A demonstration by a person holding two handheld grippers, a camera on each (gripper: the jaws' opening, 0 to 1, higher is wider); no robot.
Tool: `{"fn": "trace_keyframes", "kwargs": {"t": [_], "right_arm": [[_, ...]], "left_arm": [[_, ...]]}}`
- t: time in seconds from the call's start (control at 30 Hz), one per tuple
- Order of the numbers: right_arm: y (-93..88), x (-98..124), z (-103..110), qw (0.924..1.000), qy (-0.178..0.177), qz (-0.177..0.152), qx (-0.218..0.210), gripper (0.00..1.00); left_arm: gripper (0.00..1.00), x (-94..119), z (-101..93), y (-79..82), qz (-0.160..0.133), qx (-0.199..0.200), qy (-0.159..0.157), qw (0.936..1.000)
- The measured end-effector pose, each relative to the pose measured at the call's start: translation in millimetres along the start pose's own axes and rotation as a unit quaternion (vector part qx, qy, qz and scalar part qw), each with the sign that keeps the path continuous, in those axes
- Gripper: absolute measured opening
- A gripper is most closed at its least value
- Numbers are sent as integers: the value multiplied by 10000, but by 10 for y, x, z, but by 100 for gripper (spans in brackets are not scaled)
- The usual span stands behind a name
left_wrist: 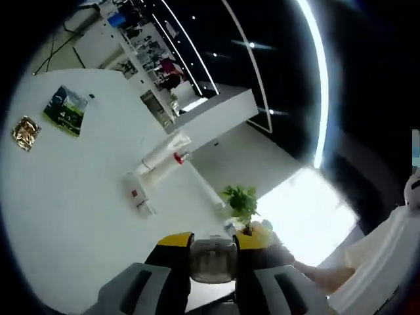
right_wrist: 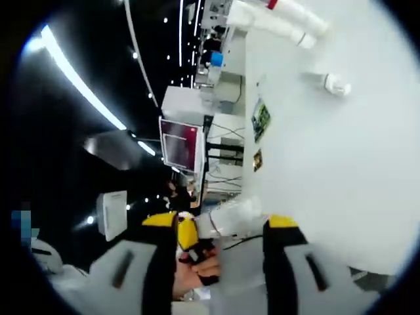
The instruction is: Arrange the skincare products in the storage area until every visible bottle or jar stands upright without overlapping.
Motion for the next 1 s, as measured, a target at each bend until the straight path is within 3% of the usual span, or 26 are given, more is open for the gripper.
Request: {"fn": "trace_keyframes", "kwargs": {"t": [0.07,0.13,0.17,0.3,0.37,0.47,0.6,0.7,0.77,0.8,0.9,1.0], "right_arm": [[21,14,-30,9999,-97,-42,-24,41],[46,44,-112,9995,-279,-66,-96,34],[69,55,-129,9989,-318,-114,-310,33],[86,121,-91,9997,-207,-80,-131,27],[110,147,27,9988,33,-94,486,25],[97,162,119,9969,171,8,773,23],[78,226,236,9863,398,235,1586,22],[65,289,341,9723,662,341,2215,22],[38,322,418,9621,952,423,2520,22],[-20,343,433,9542,1030,613,2740,22],[-116,366,484,9455,1241,878,2881,22],[-165,369,580,9414,1516,920,2870,22]], "left_arm": [[24,-22,-39,-42,136,-237,-39,9996],[24,-95,-122,-183,528,-918,-27,9944],[24,-97,-90,-229,657,-992,86,9929],[24,-122,-36,-375,1028,-986,163,9897],[24,-138,-65,-482,1258,-723,10,9894],[26,-170,-92,-524,1335,-442,-92,9900],[28,-161,-159,-400,976,209,-351,9944],[31,-151,-274,-324,752,813,-724,9912],[30,-136,-281,-322,762,934,-806,9894],[30,-138,-294,-341,813,885,-872,9889],[30,-149,-385,-391,939,953,-1107,9848],[30,-149,-490,-493,1221,1081,-1374,9770]]}}
Point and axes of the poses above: the point that each gripper's makers call its tool centre point, and the gripper's own axes: x roughly backward along the fingers, z roughly to its left, y roughly out of its top, the point moved 1 cm from there along x, roughly backward along the fingers, and after that the axes turned 4 degrees about -y, right-handed, at the moved point
